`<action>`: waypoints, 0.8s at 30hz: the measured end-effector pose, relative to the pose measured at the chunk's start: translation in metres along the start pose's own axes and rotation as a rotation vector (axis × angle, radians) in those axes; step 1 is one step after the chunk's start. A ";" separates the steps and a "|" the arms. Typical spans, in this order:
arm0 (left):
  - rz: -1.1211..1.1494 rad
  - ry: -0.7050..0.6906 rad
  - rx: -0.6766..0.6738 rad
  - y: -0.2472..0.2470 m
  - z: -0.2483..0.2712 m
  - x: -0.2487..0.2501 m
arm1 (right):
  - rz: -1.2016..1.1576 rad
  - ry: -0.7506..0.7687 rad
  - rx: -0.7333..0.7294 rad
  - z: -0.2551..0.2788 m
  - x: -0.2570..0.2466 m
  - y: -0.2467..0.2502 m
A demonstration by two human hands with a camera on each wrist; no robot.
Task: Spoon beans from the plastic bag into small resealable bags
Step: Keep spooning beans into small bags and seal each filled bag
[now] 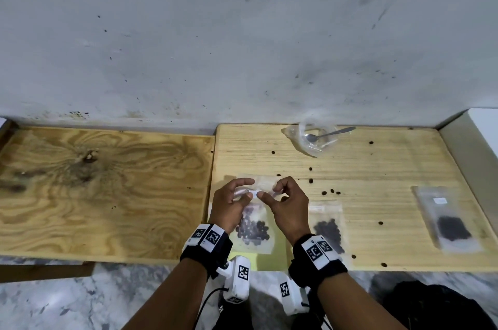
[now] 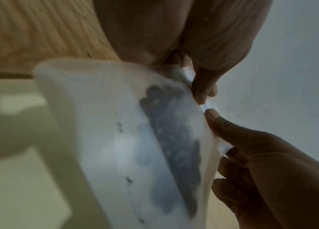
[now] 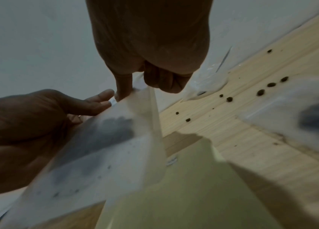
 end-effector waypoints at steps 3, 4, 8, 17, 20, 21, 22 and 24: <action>0.038 0.020 0.027 -0.034 0.008 0.008 | -0.025 -0.035 0.019 -0.009 0.008 0.040; 0.086 0.060 0.038 -0.051 0.011 0.011 | -0.028 -0.061 0.015 -0.014 0.015 0.060; 0.226 0.177 -0.013 -0.121 0.024 0.028 | -0.061 -0.216 -0.100 -0.031 0.047 0.138; 0.042 0.233 -0.264 -0.336 0.084 0.031 | 0.071 -0.271 0.171 -0.107 0.109 0.345; -0.035 0.238 -0.348 -0.395 0.110 0.022 | 0.206 -0.281 0.258 -0.128 0.131 0.404; -0.064 0.250 -0.376 -0.413 0.117 0.019 | 0.259 -0.292 0.267 -0.133 0.137 0.421; -0.095 0.271 -0.394 -0.424 0.122 0.016 | 0.303 -0.300 0.255 -0.135 0.141 0.430; -0.136 0.321 -0.408 -0.452 0.131 0.009 | 0.392 -0.324 0.209 -0.142 0.153 0.451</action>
Point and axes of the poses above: each hand's wrist, its own z-axis away from the middle knuckle, its own y-axis out of the back of the hand, x = y × z, the point moved 2 cm from there along -z, towards the middle knuckle, and after that the axes turned 11 degrees about x, right-handed, at the moved point
